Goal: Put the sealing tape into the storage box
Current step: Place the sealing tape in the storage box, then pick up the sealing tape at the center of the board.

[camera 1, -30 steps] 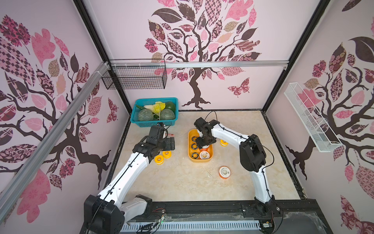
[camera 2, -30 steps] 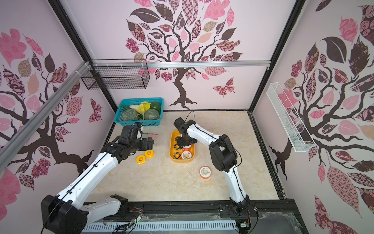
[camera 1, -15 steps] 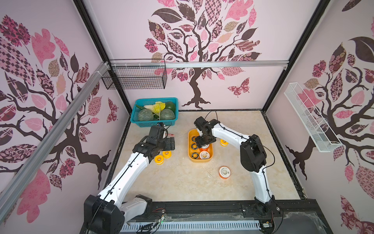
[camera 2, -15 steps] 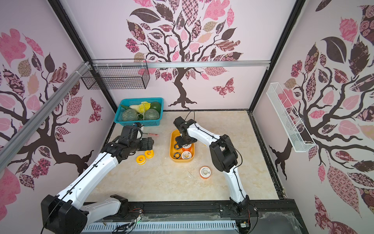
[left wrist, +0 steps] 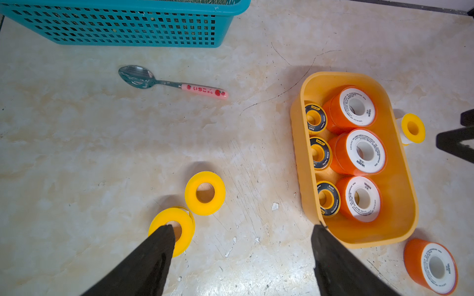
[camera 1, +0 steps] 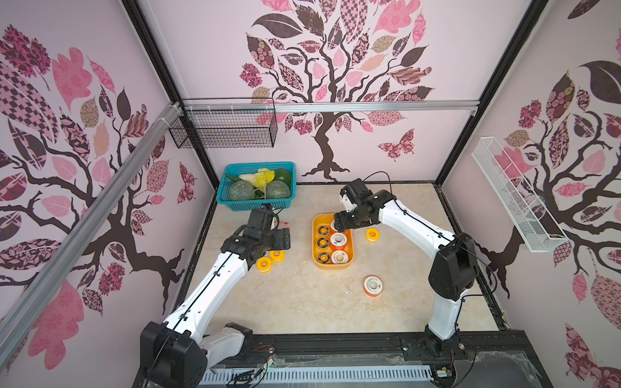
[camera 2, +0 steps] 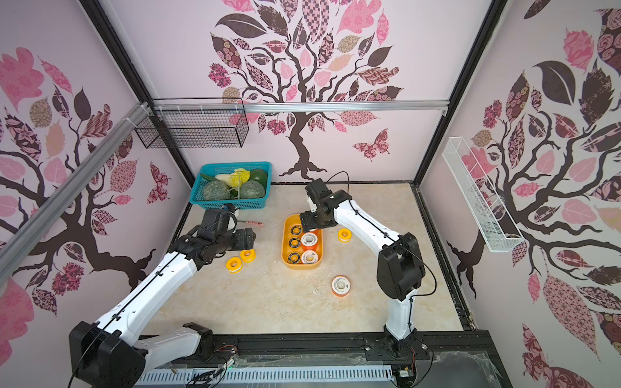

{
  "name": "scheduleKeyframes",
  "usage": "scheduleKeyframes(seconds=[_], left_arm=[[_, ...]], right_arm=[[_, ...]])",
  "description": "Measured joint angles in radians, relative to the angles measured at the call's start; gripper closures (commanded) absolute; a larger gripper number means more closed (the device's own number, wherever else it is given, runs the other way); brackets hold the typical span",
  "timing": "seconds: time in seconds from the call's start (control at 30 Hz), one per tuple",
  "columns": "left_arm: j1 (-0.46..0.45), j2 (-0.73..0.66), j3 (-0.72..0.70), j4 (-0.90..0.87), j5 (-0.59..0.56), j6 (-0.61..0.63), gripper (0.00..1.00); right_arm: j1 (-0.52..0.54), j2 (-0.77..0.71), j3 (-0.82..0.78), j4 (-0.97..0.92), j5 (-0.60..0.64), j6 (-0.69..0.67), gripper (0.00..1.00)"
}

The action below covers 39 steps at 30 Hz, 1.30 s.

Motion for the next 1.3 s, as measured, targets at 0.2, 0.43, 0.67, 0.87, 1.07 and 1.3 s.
scheduleKeyframes(seconds=[0.2,0.43,0.67,0.87,1.07,1.3], left_arm=[[0.0,0.011,0.0,-0.004,0.001,0.0,0.11],[0.0,0.03,0.0,-0.007,0.002,0.0,0.11],[0.0,0.046,0.003,-0.008,0.021,-0.001,0.12],[0.0,0.129,0.033,0.004,0.149,-0.043,0.2],[0.0,0.259,0.039,0.109,0.316,-0.117,0.38],[-0.008,0.414,0.045,0.214,0.414,-0.166,0.46]], right_arm=[[-0.074,-0.074,-0.135,0.028,-0.045,0.013,0.18],[-0.127,-0.182,-0.283,0.043,-0.053,0.015,0.17],[-0.125,-0.289,-0.457,0.048,-0.021,0.02,0.16],[-0.123,-0.368,-0.6,0.048,0.003,0.042,0.16],[-0.092,-0.417,-0.708,0.04,0.011,0.083,0.13],[0.003,-0.439,-0.767,0.041,0.035,0.15,0.12]])
